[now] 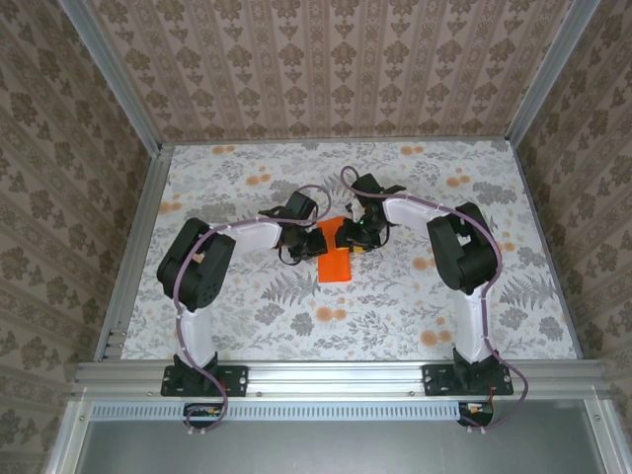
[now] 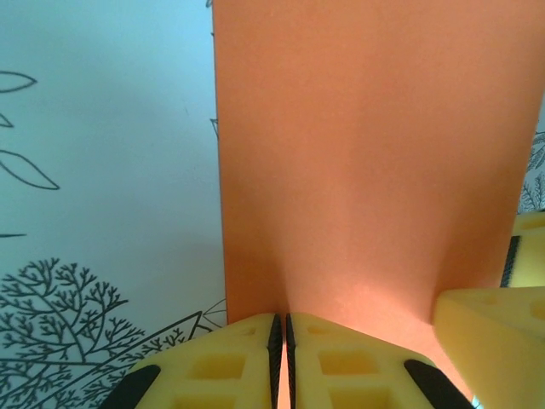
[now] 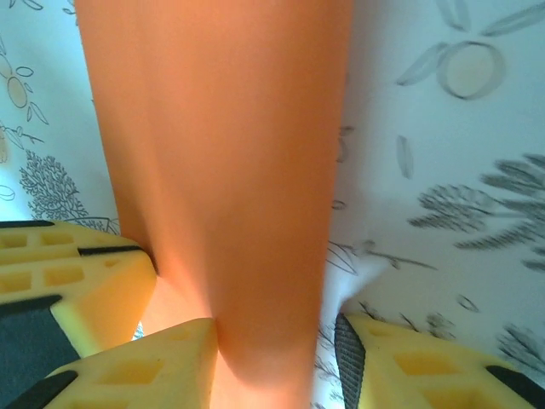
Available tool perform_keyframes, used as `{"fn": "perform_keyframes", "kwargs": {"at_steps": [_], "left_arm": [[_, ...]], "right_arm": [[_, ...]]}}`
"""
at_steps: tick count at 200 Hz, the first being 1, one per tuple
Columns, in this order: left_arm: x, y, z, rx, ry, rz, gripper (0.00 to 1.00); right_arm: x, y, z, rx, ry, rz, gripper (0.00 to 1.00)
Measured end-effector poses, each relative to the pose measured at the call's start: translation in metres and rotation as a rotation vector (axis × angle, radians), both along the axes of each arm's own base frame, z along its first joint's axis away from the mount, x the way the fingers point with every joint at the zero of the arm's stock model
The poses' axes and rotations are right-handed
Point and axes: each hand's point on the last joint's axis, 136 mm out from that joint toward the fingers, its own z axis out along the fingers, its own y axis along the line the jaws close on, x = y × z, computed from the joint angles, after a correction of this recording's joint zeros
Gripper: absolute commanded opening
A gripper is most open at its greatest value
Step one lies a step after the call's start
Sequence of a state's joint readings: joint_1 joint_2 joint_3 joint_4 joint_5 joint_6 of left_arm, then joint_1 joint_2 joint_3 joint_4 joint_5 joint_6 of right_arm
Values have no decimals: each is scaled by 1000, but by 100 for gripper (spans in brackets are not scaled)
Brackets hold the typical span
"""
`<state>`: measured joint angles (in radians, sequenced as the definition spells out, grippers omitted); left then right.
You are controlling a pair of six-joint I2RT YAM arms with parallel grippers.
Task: Fold a paper plane with a square sheet of paper (pick it up from the middle)
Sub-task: Hold the square sheet of paper at the center of the table, then fold the square sheet of paper in half at the center of the table.
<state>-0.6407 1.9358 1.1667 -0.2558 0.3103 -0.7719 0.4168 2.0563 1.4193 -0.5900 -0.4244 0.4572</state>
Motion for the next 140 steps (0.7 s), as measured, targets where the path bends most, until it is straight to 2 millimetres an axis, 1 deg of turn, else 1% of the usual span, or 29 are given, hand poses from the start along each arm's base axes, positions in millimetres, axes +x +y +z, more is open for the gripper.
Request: {"fn": "perform_keyframes", "kwargs": {"at_steps": [16,33,52,68,84,93,112,140], "left_arm": [[0,0,0,1,0,0,13],[0,1,0,4,0,1,12],[0,1,-1,4,0,2,11],[0,1,-1,5,1,2,10],[0,1,-1,5,2,3,9],[0,1,-1,5,2,3,9],[0,1,-1,5,4,6,9],[0,1,-1,4,10,14,8]], "right_arm": [[1,-8,10,13,-27,-28,42],[4,-10,30,58,-75,-44,36],[9,2,53,150,-121,-32,28],[9,15,59,195,-136,-8,22],[4,25,58,213,-124,12,18],[1,29,54,215,-113,19,17],[-4,35,38,209,-74,32,16],[-7,33,16,184,-22,26,16]]}}
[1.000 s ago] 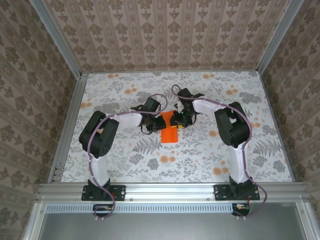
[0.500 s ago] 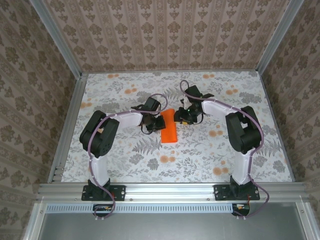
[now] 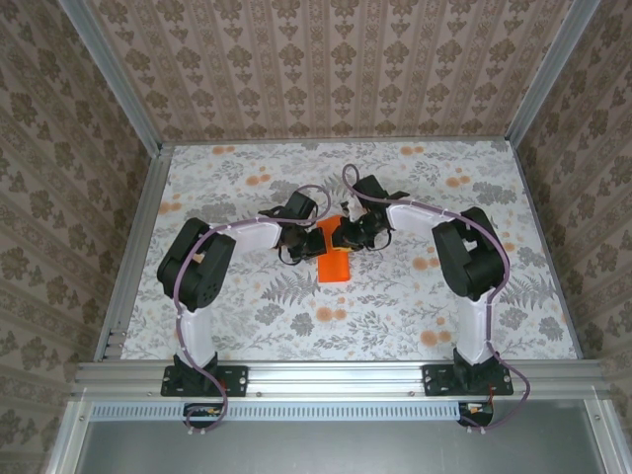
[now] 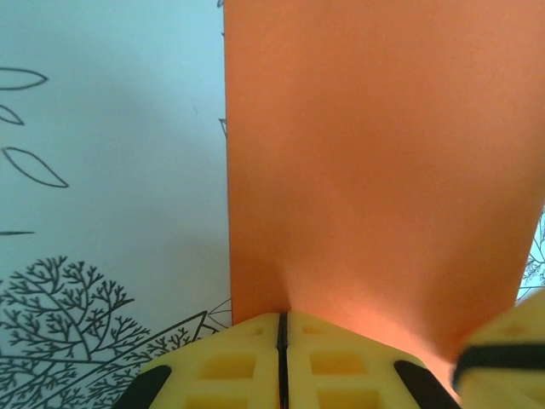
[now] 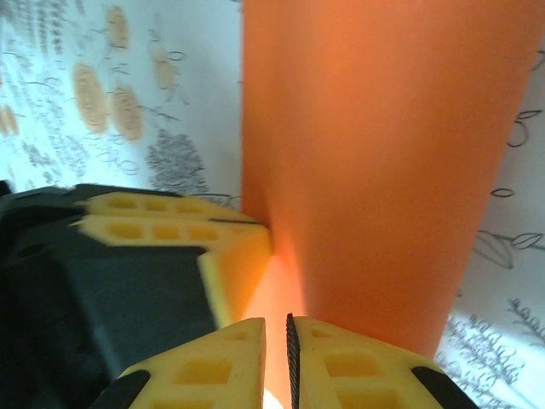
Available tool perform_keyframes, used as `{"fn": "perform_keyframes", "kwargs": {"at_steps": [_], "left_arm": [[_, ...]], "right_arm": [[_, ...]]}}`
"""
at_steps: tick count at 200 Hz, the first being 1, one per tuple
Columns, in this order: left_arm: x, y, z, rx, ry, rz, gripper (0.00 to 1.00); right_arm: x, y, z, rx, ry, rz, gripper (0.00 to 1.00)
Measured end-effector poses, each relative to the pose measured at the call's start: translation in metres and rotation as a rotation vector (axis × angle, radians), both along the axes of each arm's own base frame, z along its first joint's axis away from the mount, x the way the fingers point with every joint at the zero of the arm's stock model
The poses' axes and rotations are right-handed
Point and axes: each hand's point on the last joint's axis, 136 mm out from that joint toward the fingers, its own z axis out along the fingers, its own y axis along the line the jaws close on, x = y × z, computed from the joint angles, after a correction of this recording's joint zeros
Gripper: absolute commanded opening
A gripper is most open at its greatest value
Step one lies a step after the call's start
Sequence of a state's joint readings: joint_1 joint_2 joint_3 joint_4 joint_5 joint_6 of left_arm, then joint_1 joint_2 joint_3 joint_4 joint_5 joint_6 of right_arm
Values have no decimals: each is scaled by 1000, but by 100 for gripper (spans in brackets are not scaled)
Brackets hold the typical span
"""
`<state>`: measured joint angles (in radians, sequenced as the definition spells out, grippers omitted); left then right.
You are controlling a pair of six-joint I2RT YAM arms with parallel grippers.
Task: Fold a paper plane with a square sheet of paper (pick it up from the middle)
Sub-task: Fold the square sheet of paper in half at the center of the table.
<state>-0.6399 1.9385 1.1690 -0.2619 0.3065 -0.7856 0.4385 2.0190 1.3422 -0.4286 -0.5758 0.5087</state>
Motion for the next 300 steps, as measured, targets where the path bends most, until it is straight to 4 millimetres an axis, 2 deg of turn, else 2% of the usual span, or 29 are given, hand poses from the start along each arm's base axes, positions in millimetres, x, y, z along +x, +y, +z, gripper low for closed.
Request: {"fn": "perform_keyframes", "kwargs": {"at_steps": [23,91,152,199,238,300], "left_arm": [[0,0,0,6,9,1,8],[-1,0,-1,17,29,7,8],[-1,0,-2,16,32,6,8],[-1,0,-2,15,34,8,8],[-1,0,-2,14,37,14,8],[-1,0,-2,13,40,19,8]], "right_arm": [[-1,-6,-11,-35,22,-6,16],[7,-26,-28,-80,42,-29,14],[8,-28,-26,-71,34,-29,13],[-7,-25,-14,-37,32,-19,13],[-31,-24,-28,-39,84,2,12],[-37,-24,-22,-35,74,12,12]]}}
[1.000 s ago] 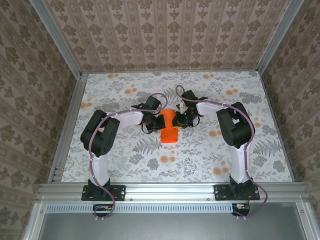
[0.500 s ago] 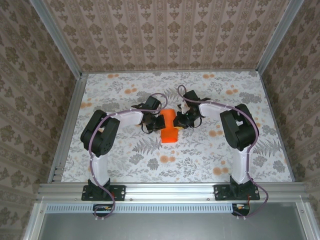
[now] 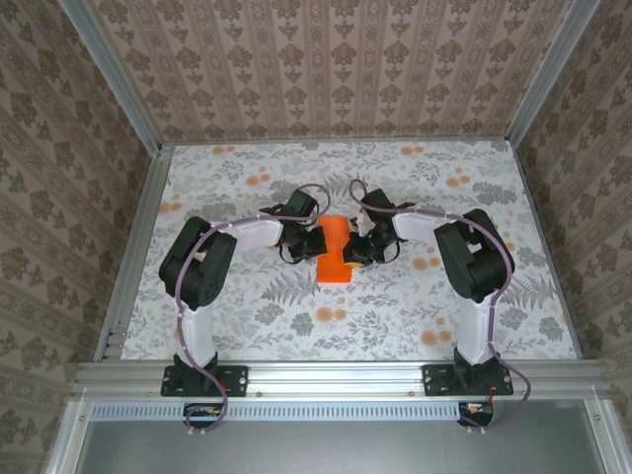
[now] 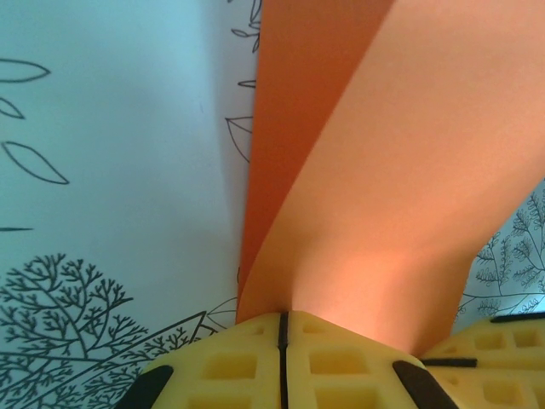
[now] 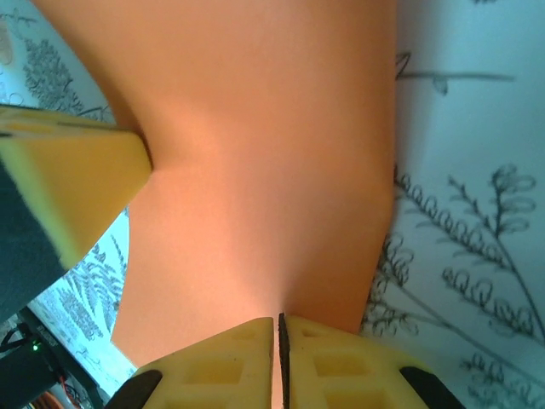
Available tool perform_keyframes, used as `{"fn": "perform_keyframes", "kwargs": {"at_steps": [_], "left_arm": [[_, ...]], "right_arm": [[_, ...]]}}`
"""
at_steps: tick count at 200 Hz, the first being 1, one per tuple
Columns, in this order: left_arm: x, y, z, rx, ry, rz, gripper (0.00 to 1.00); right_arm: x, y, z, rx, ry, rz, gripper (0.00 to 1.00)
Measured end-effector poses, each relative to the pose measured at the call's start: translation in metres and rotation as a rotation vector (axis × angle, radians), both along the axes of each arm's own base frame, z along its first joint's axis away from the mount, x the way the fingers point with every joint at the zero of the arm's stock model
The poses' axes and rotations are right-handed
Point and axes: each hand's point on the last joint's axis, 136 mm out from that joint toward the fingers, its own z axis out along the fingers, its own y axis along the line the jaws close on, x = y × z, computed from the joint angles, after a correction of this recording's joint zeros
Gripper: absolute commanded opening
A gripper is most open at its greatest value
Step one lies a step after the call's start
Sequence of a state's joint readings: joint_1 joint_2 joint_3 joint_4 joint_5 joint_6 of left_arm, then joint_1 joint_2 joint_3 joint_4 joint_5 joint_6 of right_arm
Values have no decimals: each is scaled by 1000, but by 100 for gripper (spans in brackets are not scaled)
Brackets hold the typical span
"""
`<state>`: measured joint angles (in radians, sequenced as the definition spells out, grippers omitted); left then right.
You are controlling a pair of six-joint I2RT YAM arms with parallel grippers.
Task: Fold a paper plane with a square sheet of paper (pick it up from the middle)
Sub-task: Fold the square sheet of paper in half at the center of the table.
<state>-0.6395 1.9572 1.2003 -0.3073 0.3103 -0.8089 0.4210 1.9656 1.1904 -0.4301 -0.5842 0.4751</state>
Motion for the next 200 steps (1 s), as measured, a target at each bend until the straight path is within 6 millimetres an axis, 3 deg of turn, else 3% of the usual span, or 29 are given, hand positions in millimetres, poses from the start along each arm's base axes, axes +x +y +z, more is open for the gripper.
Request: {"fn": "perform_keyframes", "kwargs": {"at_steps": [26,58,141,168,200], "left_arm": [[0,0,0,0,0,0,8],[0,0,0,0,0,-1,7],[0,0,0,0,1,-1,7],[0,0,0,0,0,0,7],[0,-1,0,0,1,-1,7]], "right_arm": [[-10,2,5,19,-2,6,11],[-30,0,-8,22,45,12,11],[-40,-3,1,31,31,13,10],[-47,-8,-5,13,53,11,10],[-44,-8,-3,4,48,7,11]]}}
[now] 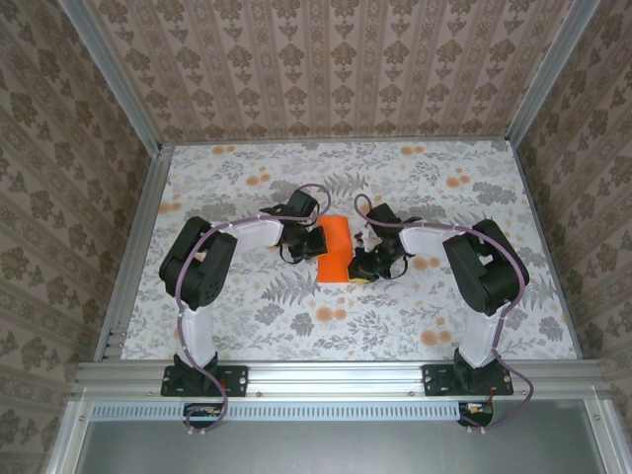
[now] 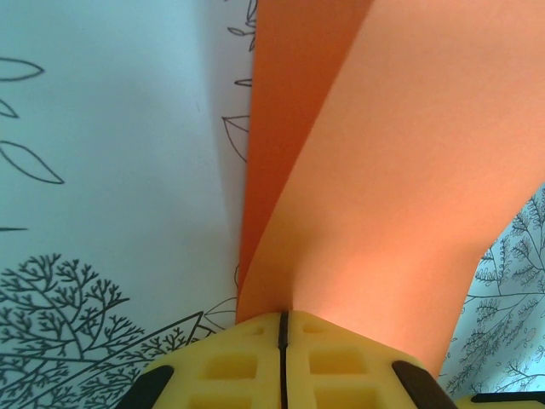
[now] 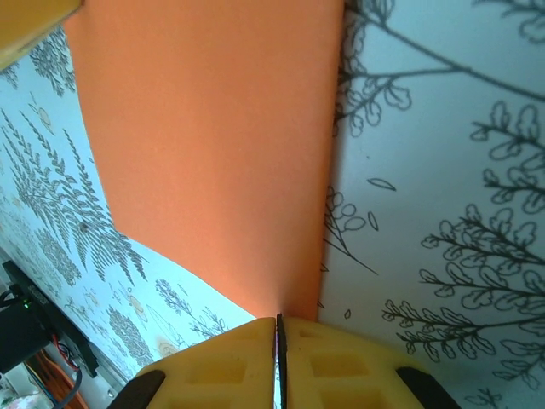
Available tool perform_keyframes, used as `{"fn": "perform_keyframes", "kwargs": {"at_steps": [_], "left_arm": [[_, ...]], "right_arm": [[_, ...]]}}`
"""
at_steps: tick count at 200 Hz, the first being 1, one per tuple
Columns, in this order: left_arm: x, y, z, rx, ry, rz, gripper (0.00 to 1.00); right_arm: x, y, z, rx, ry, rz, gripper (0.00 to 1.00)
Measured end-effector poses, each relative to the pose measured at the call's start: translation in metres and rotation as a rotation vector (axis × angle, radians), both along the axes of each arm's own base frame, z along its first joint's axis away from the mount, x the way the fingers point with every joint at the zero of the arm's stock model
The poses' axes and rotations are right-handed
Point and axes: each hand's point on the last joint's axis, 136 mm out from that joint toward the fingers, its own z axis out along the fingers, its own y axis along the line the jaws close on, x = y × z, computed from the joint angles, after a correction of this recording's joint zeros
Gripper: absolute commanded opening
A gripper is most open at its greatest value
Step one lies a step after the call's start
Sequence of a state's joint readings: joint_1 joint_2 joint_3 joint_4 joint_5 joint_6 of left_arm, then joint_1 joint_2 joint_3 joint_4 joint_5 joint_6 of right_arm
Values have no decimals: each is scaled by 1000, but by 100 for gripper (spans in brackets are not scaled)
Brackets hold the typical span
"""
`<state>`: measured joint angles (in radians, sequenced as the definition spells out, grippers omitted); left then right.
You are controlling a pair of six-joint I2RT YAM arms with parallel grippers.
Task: Fold a paper plane with a square sheet of paper (pick it up from the middle)
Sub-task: Fold the square sheet of paper in half at the center of the table.
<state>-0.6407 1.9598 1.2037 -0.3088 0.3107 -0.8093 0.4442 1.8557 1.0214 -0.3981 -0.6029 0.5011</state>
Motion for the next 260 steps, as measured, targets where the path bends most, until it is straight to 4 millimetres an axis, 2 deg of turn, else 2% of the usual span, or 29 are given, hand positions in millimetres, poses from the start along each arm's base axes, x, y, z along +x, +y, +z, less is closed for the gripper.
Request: {"fn": "perform_keyframes", "kwargs": {"at_steps": [20,62,77,93,128,167,225,260], "left_arm": [[0,0,0,1,0,0,7],[0,0,0,1,1,-1,7],[0,0,0,1,2,-1,7],[0,0,0,2,3,-1,7],[0,0,0,4,7,-1,7],[-1,0,0,2,9,-3,7],[-1,-1,0,2,3,-17,7],[-1,-1,0,2,3,-18,7]], "right_arm": [[15,5,13,11,-46,-8,12],[75,22,47,56,-212,-70,12],[94,26,46,60,-247,-88,12],[107,29,36,60,-253,-100,12],[118,22,10,27,-223,-137,12],[130,10,-1,23,-219,-180,12],[139,11,2,48,-224,-214,12],[152,9,3,49,-240,-231,12]]}}
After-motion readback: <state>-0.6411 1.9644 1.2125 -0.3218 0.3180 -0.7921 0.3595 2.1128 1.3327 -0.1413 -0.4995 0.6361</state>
